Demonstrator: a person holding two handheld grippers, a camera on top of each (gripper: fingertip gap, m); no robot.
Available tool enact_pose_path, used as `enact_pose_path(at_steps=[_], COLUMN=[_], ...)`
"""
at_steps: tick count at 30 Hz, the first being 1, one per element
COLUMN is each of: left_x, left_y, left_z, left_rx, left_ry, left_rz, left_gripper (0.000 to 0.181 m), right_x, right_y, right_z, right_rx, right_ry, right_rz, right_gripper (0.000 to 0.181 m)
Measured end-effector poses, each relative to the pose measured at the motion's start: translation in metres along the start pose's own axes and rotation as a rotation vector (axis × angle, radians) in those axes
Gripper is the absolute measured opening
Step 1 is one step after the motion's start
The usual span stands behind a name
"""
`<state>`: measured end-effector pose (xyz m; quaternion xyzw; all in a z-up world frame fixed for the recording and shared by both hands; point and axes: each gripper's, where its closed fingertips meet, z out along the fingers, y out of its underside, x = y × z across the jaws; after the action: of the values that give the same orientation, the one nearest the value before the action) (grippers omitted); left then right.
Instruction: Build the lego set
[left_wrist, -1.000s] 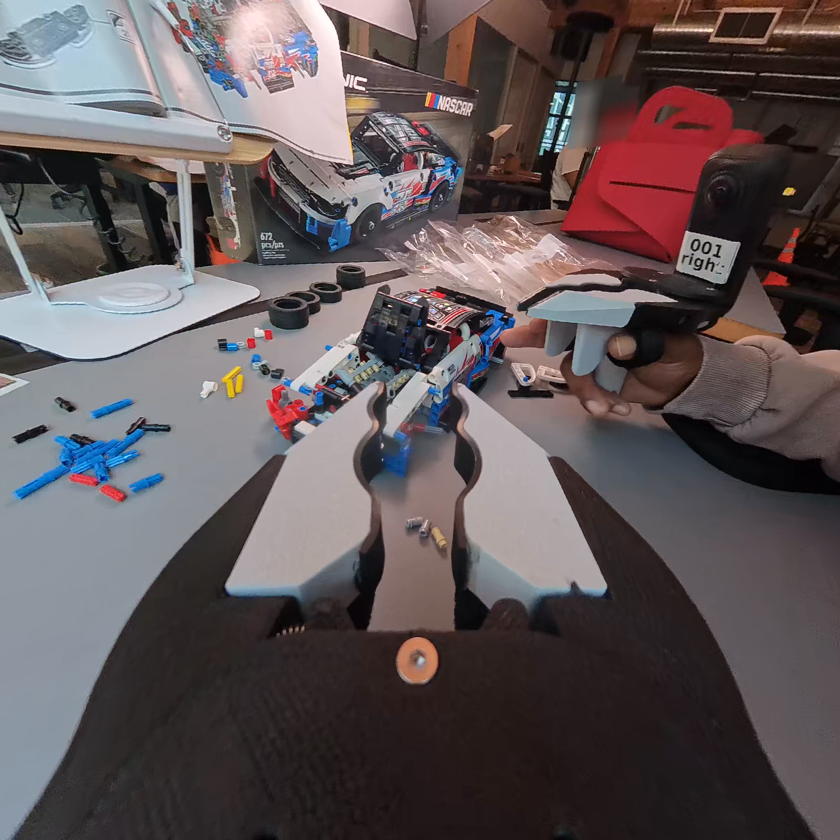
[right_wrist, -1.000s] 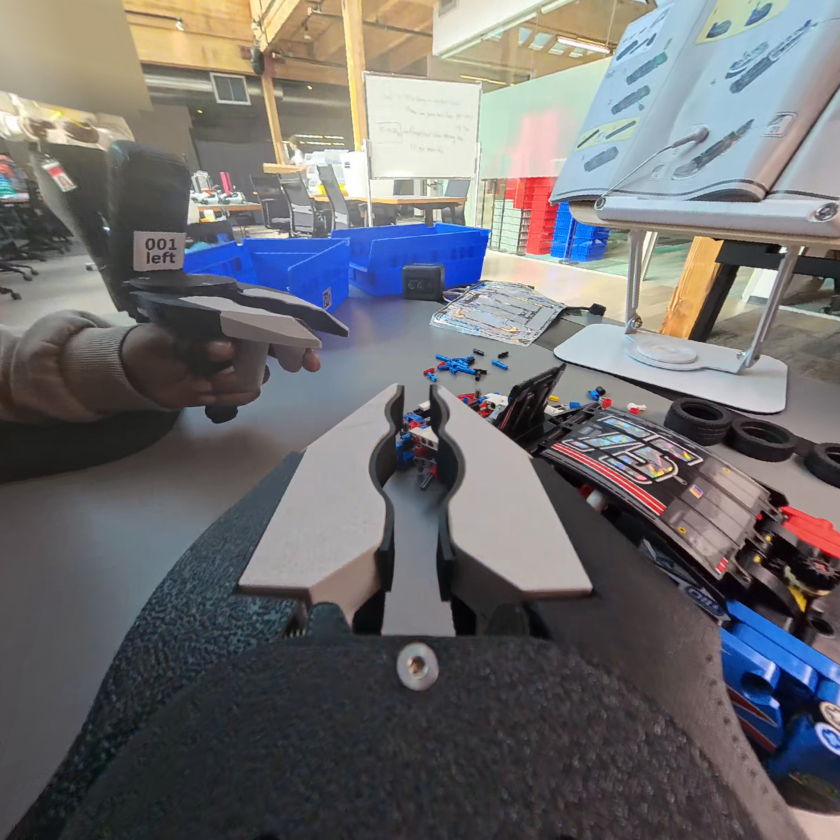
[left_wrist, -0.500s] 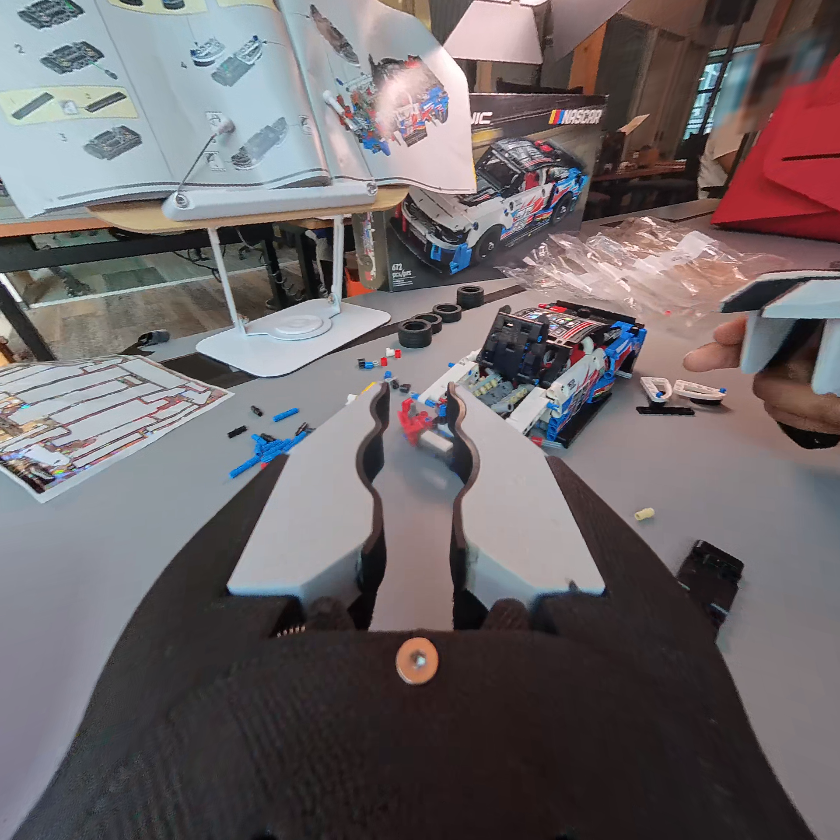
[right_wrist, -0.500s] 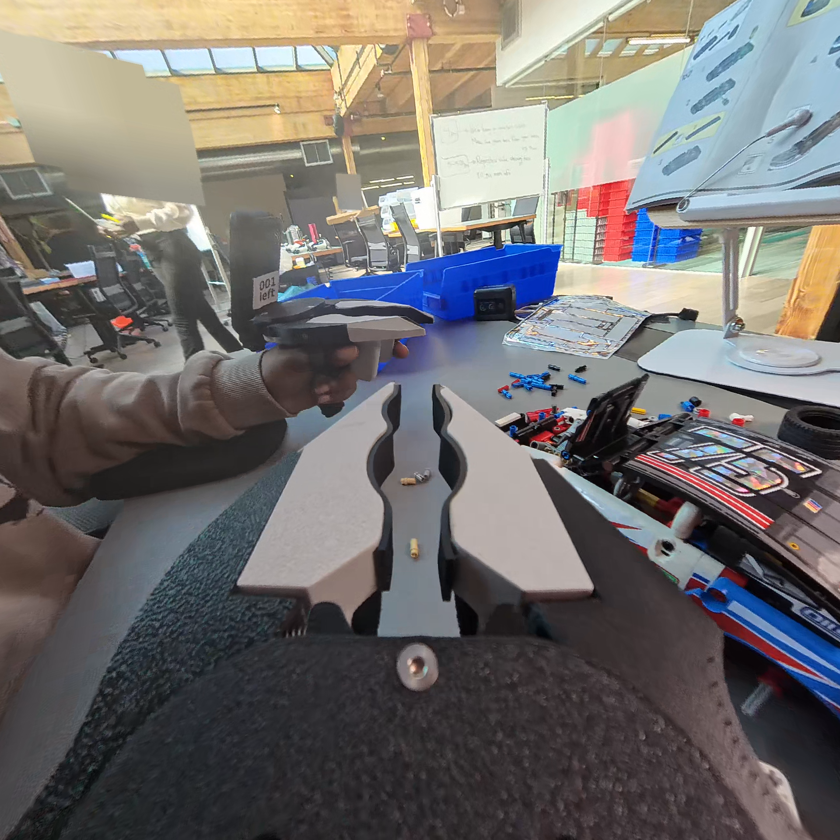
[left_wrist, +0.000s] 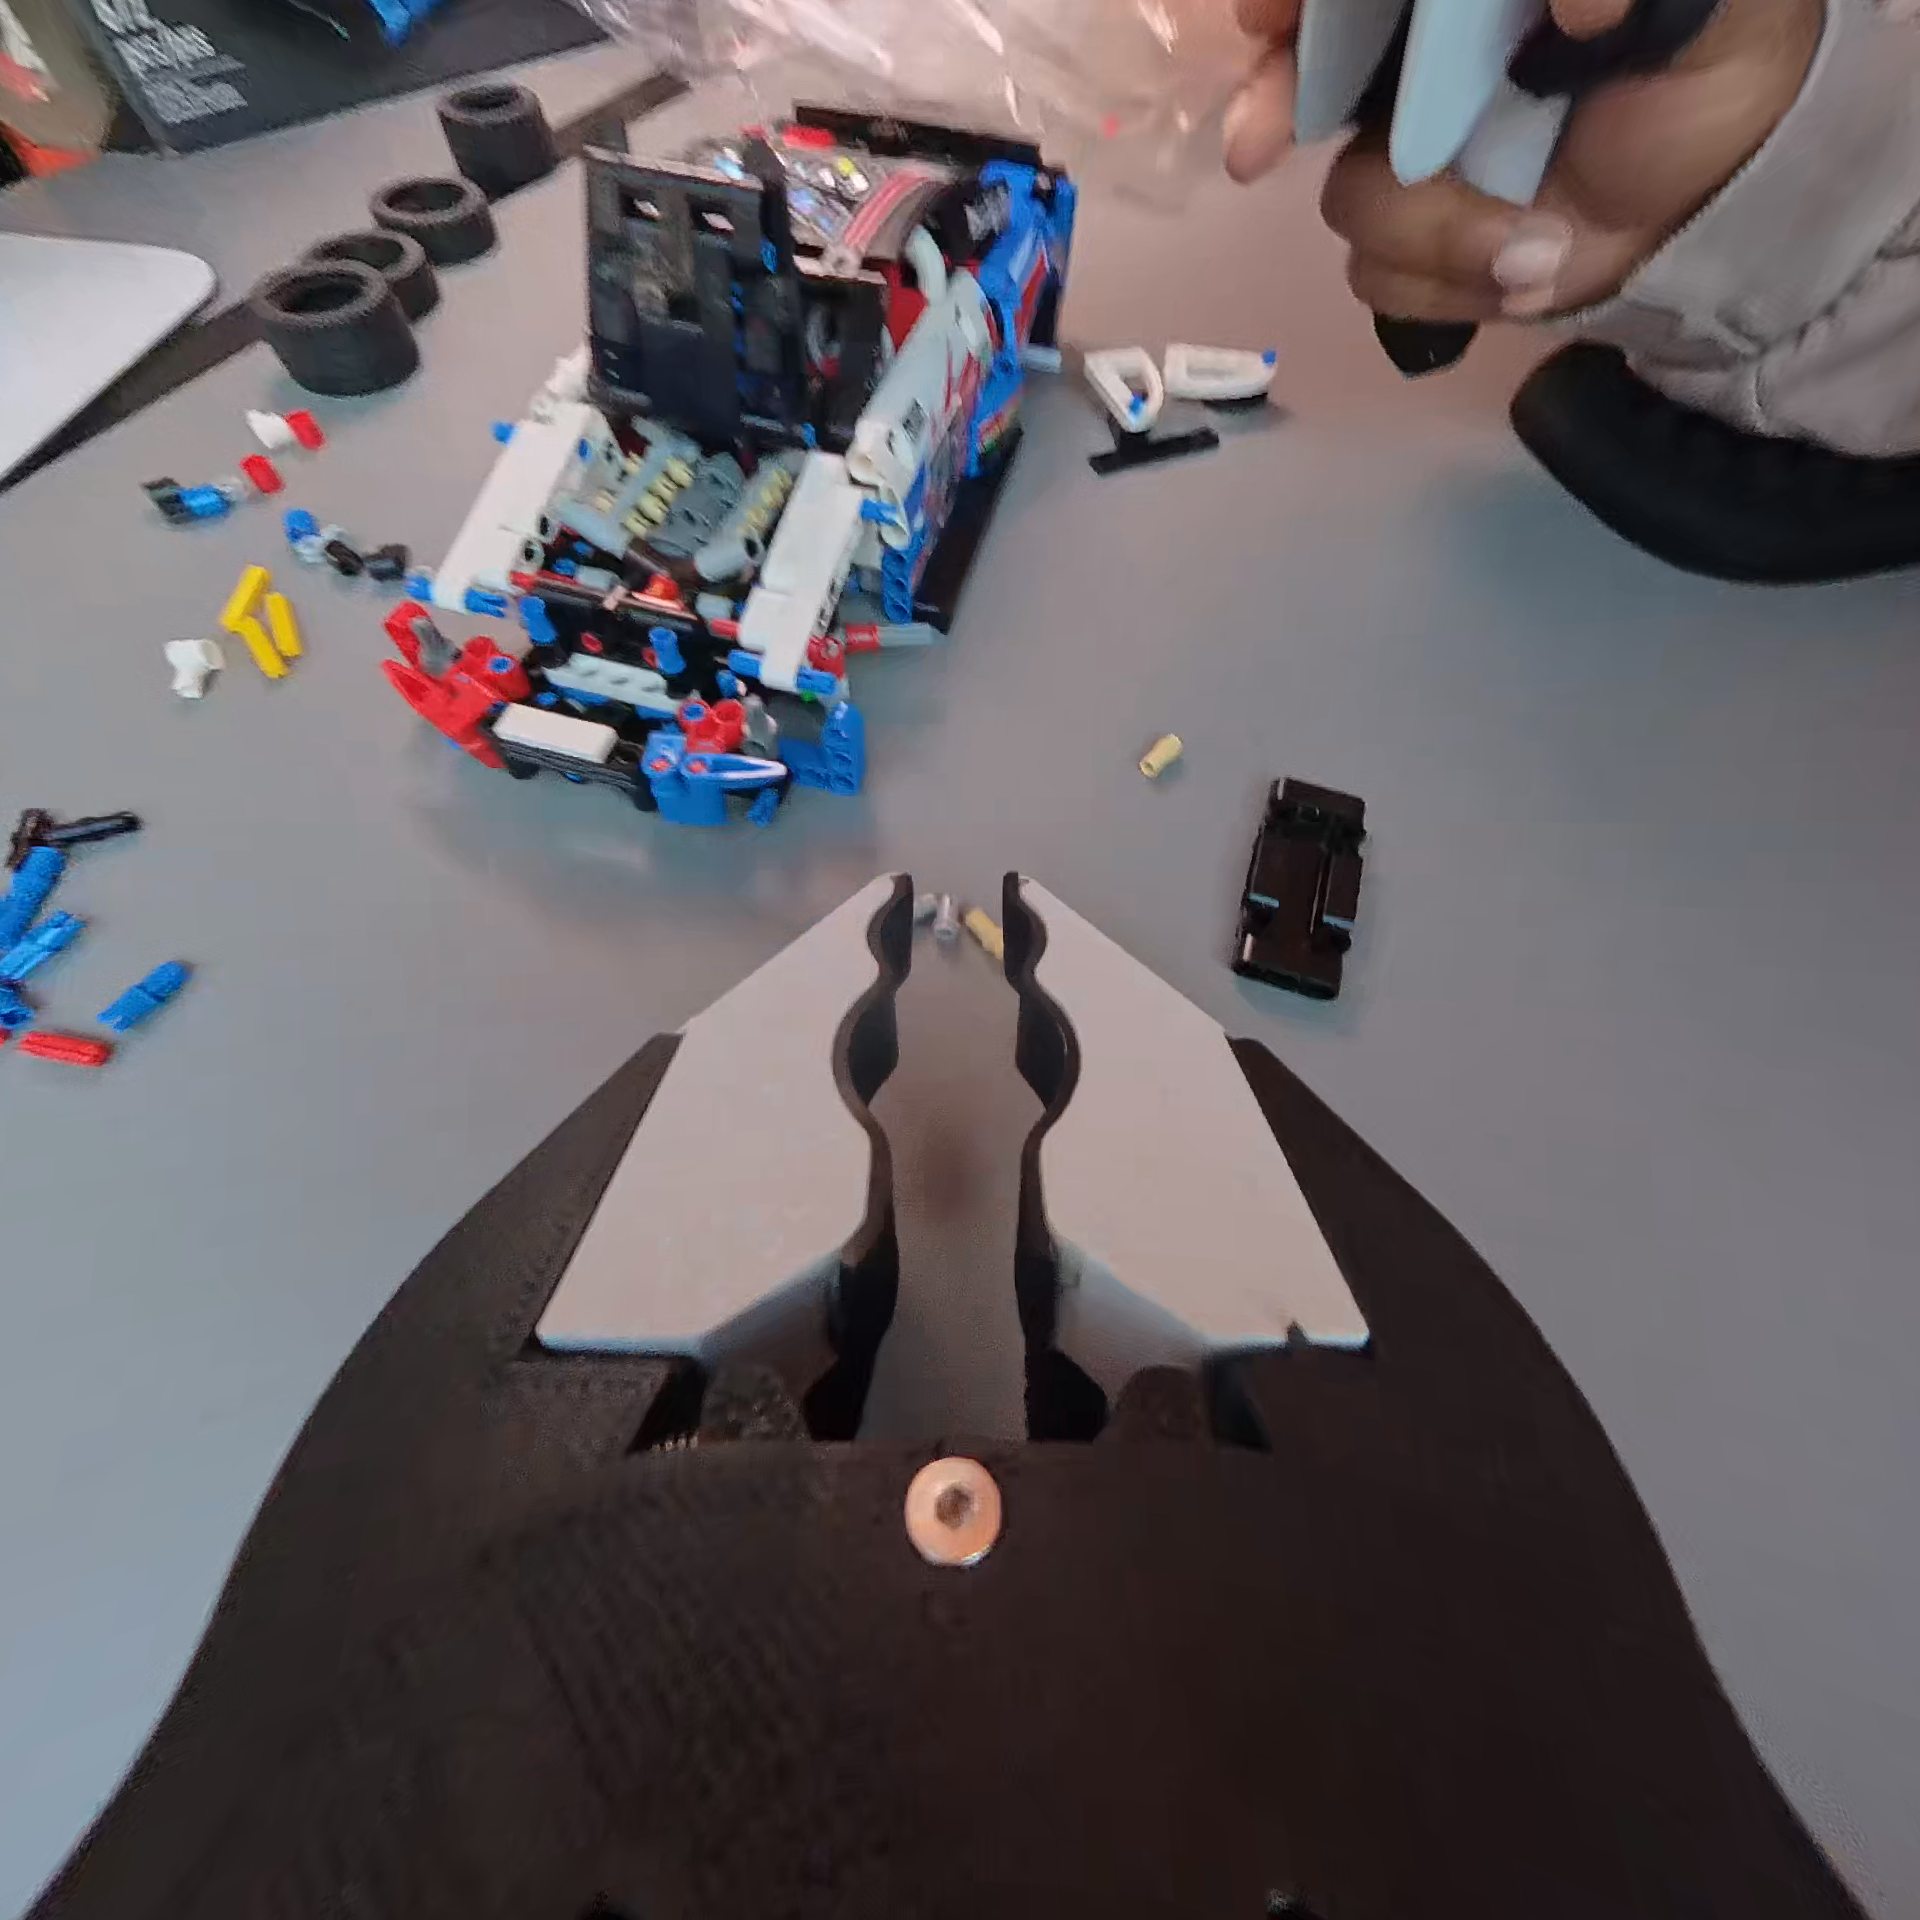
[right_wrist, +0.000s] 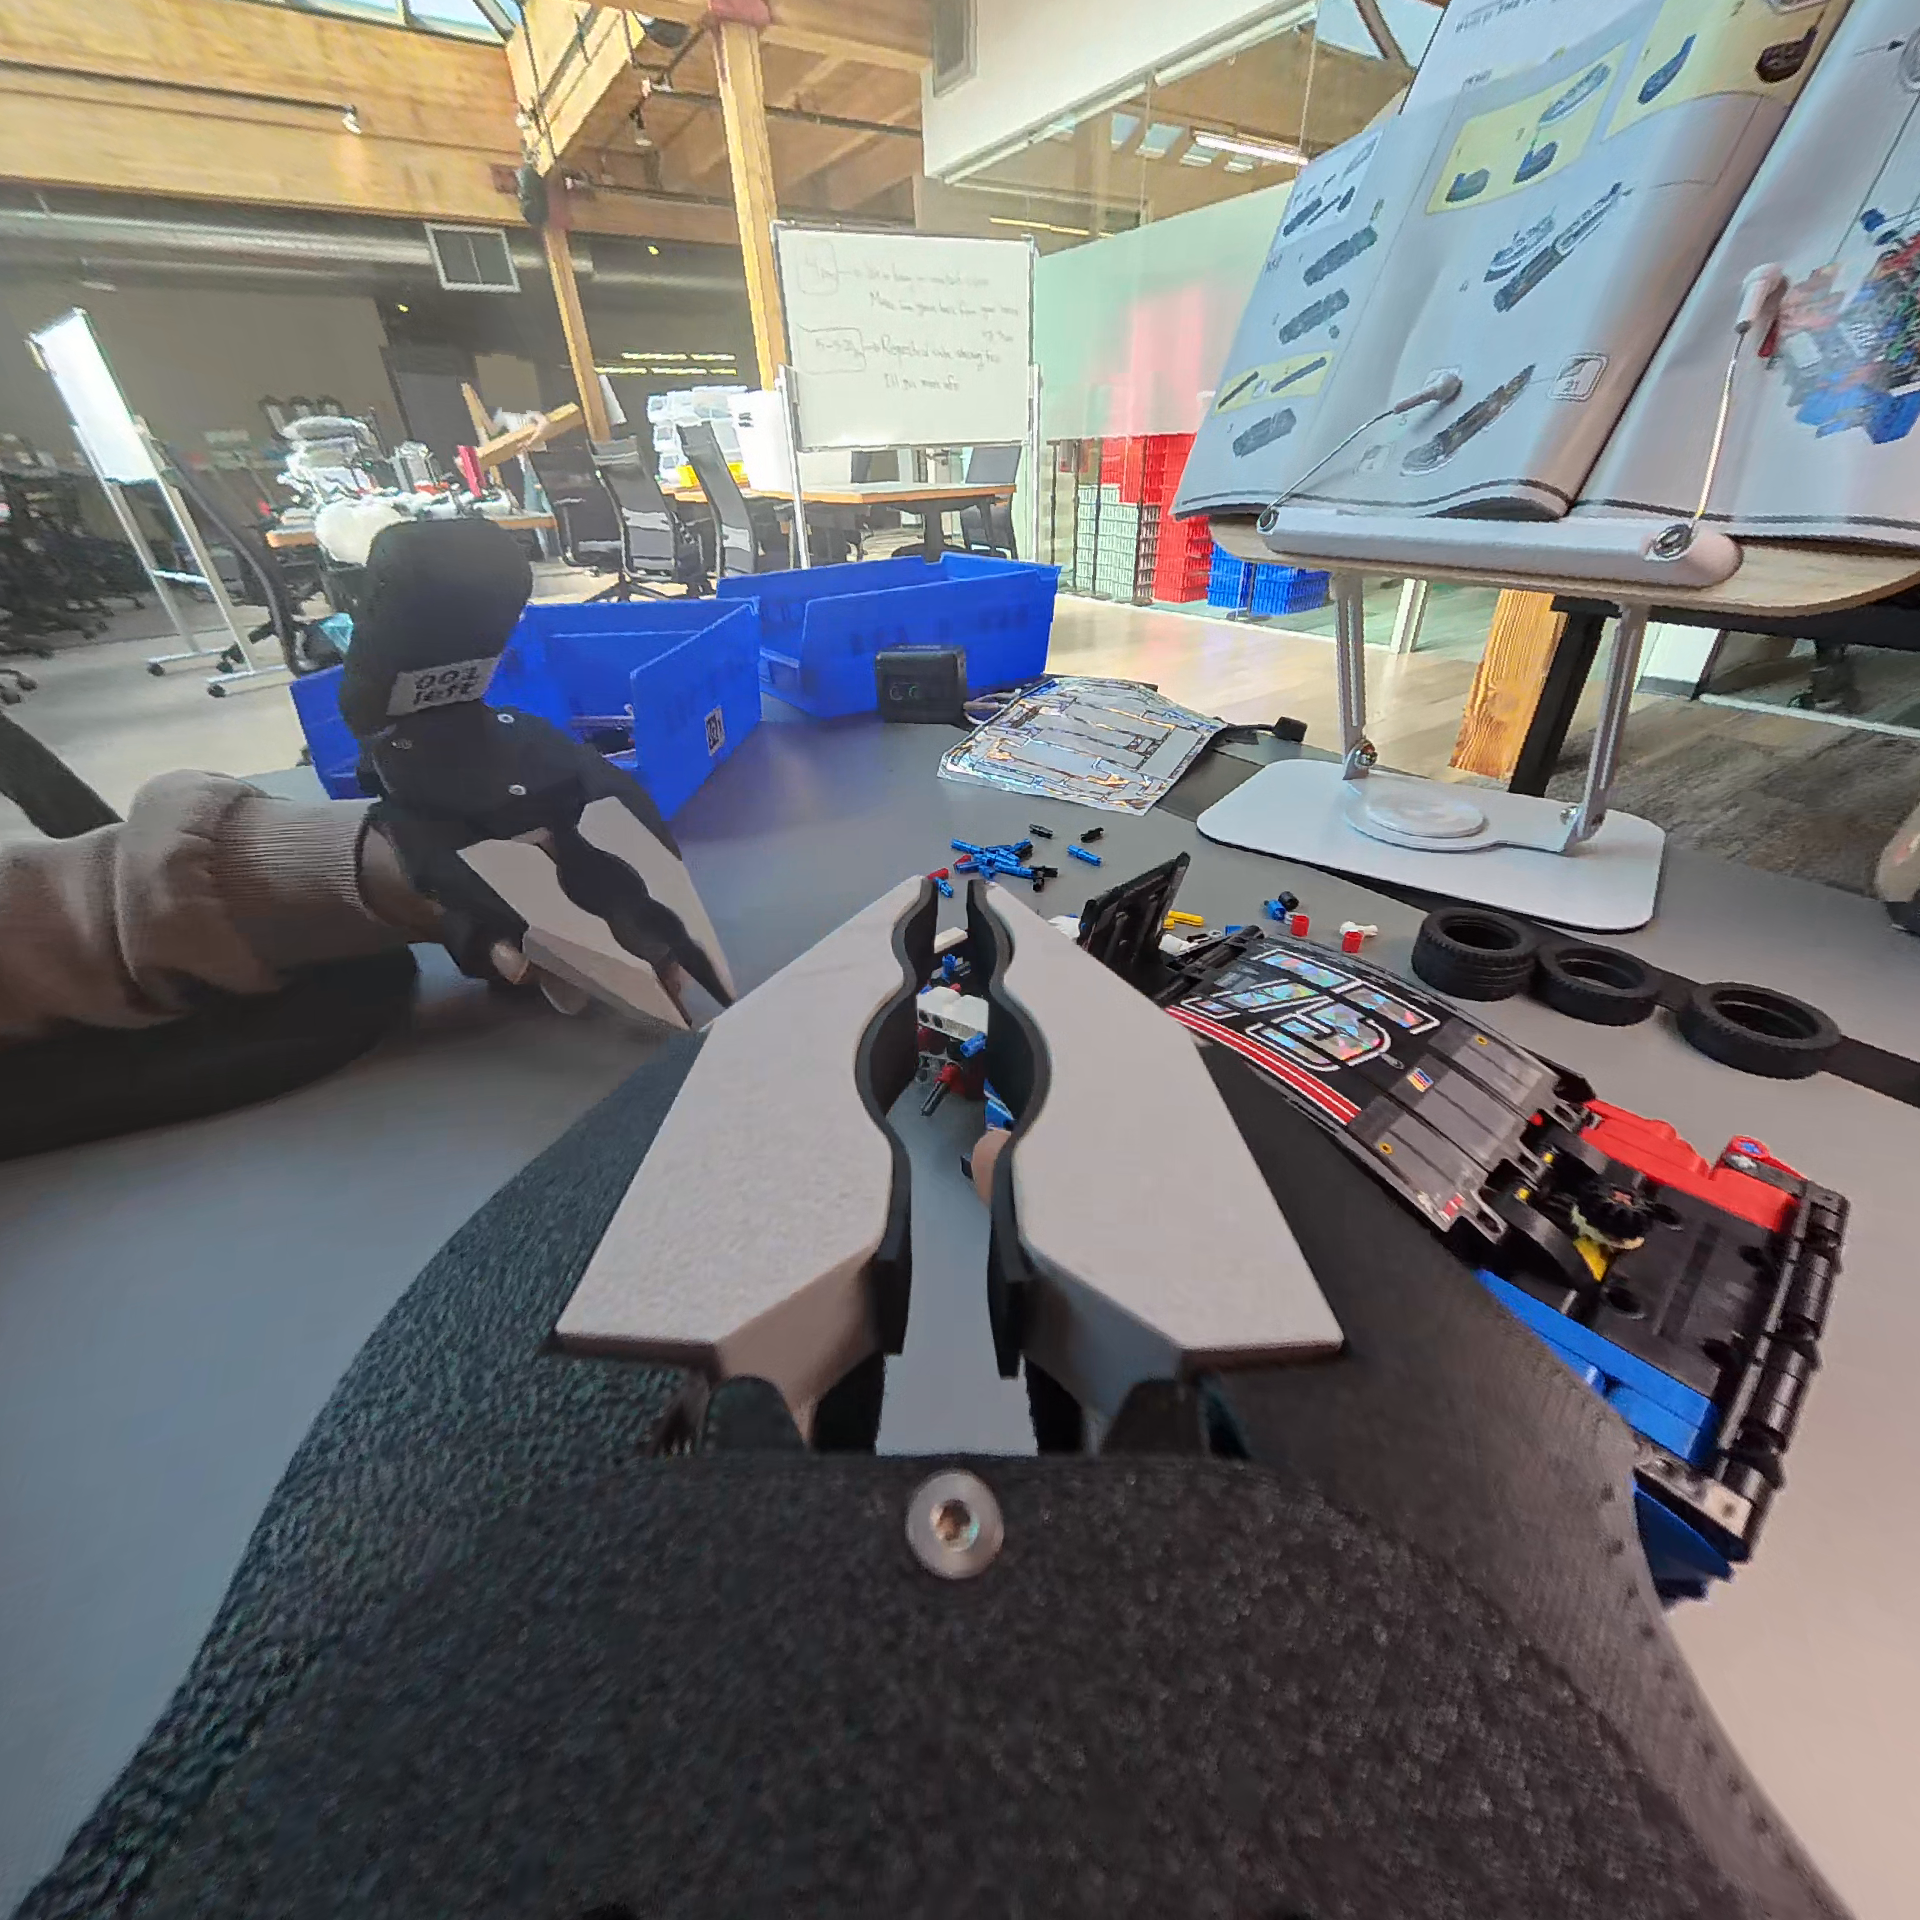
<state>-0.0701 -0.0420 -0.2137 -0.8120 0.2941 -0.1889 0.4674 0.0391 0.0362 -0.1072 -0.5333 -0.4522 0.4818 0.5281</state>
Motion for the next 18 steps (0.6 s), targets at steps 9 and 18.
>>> enact_pose_path(at_steps=[9, 18], left_x=[0.007, 0.007], left_y=[0.021, 0.018], left_z=[0.016, 0.023], left_rx=[-0.178, -0.215], left_ry=[-0.075, -0.122], left_rz=[0.152, 0.218], left_gripper=[0.014, 0.003], right_x=[-0.005, -0.015], right_y=[0.034, 0.042], right_z=[0.012, 0.016], right_rx=[-0.127, -0.171], right_ry=[0.005, -0.03], right_rz=[-0.052, -0.078], right_gripper=[0.002, 0.002])
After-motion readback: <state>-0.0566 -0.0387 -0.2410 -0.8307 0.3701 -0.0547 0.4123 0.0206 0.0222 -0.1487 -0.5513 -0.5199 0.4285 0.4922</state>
